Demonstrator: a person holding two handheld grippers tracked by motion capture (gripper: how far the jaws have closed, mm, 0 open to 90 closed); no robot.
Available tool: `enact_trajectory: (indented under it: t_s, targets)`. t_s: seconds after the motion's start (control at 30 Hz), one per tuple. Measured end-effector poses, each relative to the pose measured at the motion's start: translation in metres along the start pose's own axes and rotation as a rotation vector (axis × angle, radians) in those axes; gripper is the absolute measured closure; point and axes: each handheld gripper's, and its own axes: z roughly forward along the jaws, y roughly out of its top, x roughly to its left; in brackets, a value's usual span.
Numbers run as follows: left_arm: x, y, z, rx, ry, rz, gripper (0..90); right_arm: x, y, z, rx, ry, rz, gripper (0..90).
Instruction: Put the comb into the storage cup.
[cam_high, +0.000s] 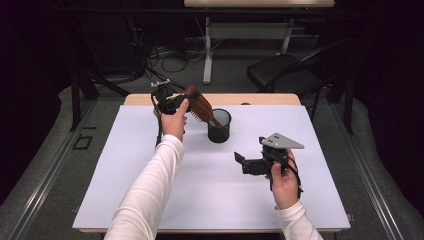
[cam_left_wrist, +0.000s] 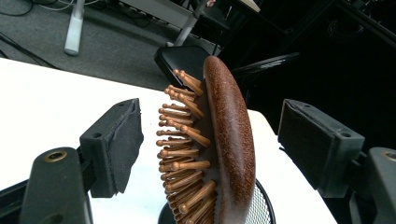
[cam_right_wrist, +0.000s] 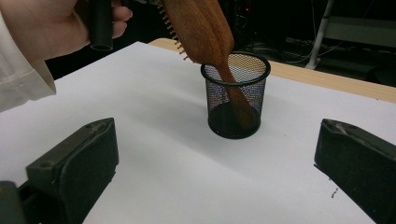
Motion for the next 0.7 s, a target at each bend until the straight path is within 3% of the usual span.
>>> enact_trajectory:
  t_s: [0.33,0.7]
  targets:
    - [0.000,0.006,-0.009,-0.025,0.000,0.009,20.6,0.001,0.000,0.001,0.001,0.001,-0.001,0.0]
    - [-0.003,0.012,-0.017,-0.053,-0.031,0.018,16.4,0.001,-0.001,0.001,0.007,0.003,-0.004,0.0]
